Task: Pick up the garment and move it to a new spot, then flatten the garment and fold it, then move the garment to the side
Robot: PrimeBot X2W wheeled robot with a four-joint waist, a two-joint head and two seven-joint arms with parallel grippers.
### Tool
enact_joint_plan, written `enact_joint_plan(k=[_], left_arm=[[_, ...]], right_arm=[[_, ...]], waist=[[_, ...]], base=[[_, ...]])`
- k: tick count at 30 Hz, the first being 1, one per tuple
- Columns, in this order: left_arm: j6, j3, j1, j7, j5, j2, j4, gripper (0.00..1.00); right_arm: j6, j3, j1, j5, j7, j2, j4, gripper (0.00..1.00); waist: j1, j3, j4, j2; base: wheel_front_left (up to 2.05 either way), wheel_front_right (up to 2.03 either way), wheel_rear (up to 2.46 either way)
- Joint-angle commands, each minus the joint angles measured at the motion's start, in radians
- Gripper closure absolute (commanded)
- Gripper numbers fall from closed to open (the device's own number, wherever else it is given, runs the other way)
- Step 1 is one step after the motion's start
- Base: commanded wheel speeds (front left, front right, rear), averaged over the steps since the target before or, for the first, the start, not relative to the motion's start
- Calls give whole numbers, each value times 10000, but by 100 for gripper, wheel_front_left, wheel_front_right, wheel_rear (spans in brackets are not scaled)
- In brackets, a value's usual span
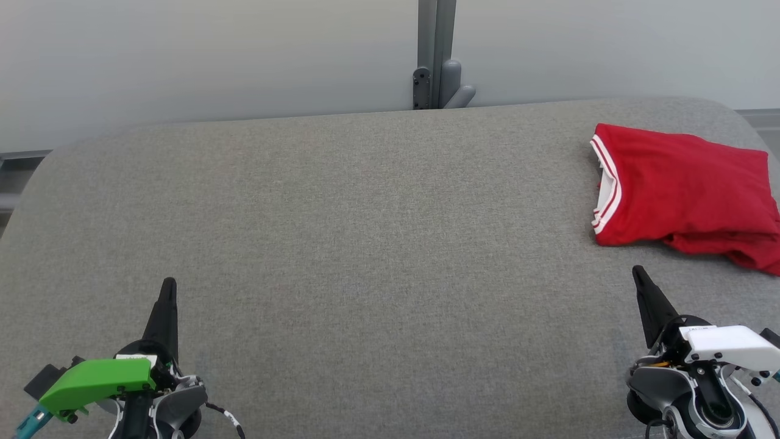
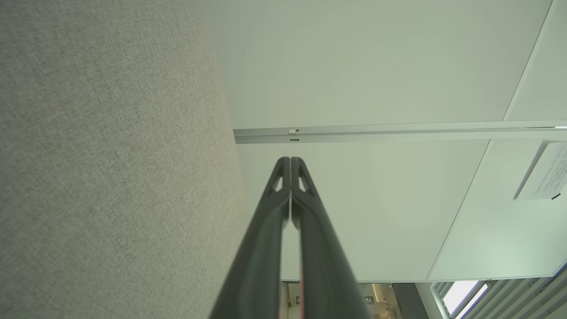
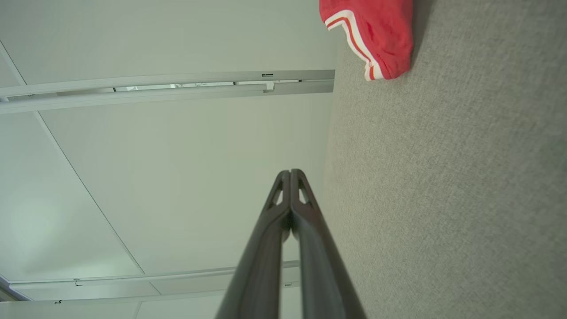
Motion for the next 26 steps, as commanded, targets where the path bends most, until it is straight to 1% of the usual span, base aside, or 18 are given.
enact_joint_plan(k=[1, 26], left_arm=[[-54, 28, -164, 37, -10, 69, -3, 100], [-54, 28, -164, 37, -10, 69, -4, 100]], right_arm=[[4, 10, -103, 48, 45, -47, -49, 100], [4, 11, -103, 49, 44, -47, -47, 100]], waist=[[0, 0, 0, 0], [0, 0, 0, 0]], base=[[0, 0, 0], [0, 0, 0]])
